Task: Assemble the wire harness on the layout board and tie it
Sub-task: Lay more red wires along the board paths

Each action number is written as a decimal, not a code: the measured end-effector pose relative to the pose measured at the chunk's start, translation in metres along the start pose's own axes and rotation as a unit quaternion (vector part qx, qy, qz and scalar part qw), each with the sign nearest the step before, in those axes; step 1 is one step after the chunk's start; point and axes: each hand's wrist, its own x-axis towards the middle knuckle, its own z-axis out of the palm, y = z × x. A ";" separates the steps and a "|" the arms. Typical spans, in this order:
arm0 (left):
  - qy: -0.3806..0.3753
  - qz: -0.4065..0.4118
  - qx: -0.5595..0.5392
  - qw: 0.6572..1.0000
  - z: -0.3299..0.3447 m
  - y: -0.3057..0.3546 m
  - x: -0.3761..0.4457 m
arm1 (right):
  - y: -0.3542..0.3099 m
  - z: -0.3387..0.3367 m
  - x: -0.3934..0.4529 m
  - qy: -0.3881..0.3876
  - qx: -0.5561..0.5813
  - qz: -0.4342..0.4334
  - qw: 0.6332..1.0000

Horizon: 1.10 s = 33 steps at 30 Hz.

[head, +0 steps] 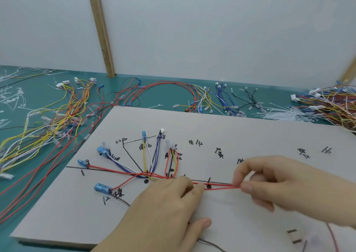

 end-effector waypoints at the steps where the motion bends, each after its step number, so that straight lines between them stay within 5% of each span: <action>1: -0.003 0.015 -0.002 1.000 0.002 -0.001 0.001 | 0.007 -0.017 -0.008 0.015 0.006 0.006 1.000; 9: -0.027 0.056 0.054 0.997 0.012 -0.002 0.005 | 0.024 -0.064 -0.026 0.166 -0.172 0.011 0.971; 22: 0.006 0.052 0.045 0.998 0.022 -0.005 0.002 | 0.038 -0.052 -0.002 0.082 -0.456 0.100 0.881; 33: -0.002 0.047 0.046 0.998 0.021 -0.005 0.003 | 0.028 -0.052 0.025 -0.029 -0.493 0.197 0.847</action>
